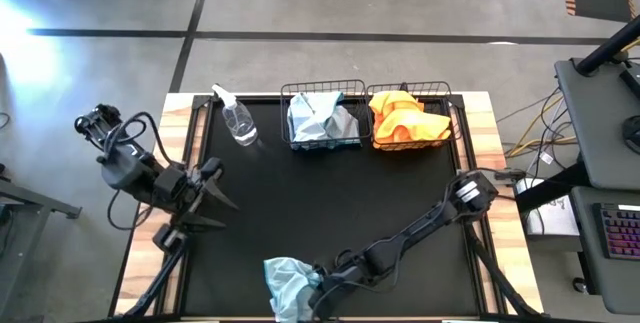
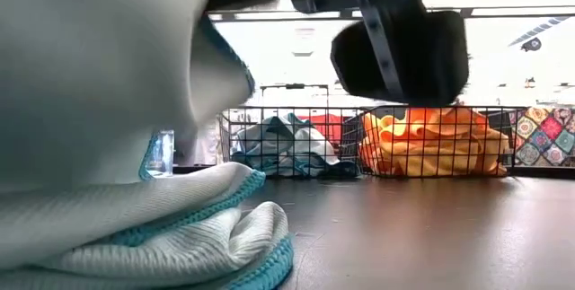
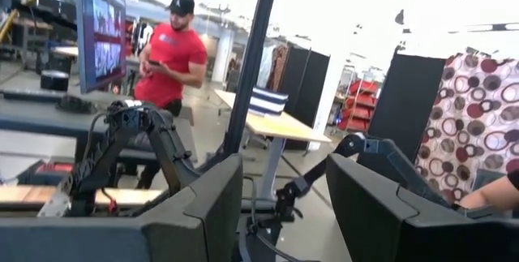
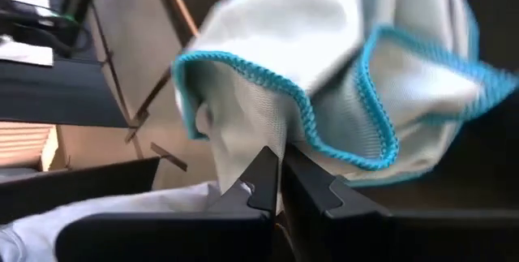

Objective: Sort microfiber towel by color & place in baskets
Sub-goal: Put the blue microfiber towel into the left black wire basket

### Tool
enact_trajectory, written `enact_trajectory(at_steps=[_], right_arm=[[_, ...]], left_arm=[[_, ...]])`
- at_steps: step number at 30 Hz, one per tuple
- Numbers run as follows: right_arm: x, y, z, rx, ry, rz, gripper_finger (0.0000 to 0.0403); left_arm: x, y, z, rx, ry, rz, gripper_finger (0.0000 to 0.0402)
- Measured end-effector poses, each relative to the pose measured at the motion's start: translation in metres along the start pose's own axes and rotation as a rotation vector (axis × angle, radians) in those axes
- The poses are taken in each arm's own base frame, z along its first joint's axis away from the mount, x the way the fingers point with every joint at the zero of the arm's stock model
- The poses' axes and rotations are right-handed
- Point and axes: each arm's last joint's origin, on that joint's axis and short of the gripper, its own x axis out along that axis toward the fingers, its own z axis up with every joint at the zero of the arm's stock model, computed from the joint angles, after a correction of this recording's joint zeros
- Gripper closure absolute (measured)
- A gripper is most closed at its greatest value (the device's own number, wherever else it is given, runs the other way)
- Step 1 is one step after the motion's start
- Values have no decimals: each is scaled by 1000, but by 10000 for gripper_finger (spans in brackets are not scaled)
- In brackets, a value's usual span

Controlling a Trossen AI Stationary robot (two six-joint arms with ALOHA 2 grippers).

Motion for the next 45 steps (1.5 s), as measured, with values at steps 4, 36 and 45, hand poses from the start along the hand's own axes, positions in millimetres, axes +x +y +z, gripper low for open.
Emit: enact_trajectory(at_steps=[4, 36, 45], right_arm=[[-21, 14, 7, -42, -62, 33, 394], [-159, 87, 43, -415, -580, 285, 394], [-159, 79, 62, -420, -611, 234, 394]], left_arm=[[0, -1, 4, 11, -38, -7, 237], [0, -3, 13, 33, -135, -18, 237], [0, -3, 13, 33, -135, -17, 237]])
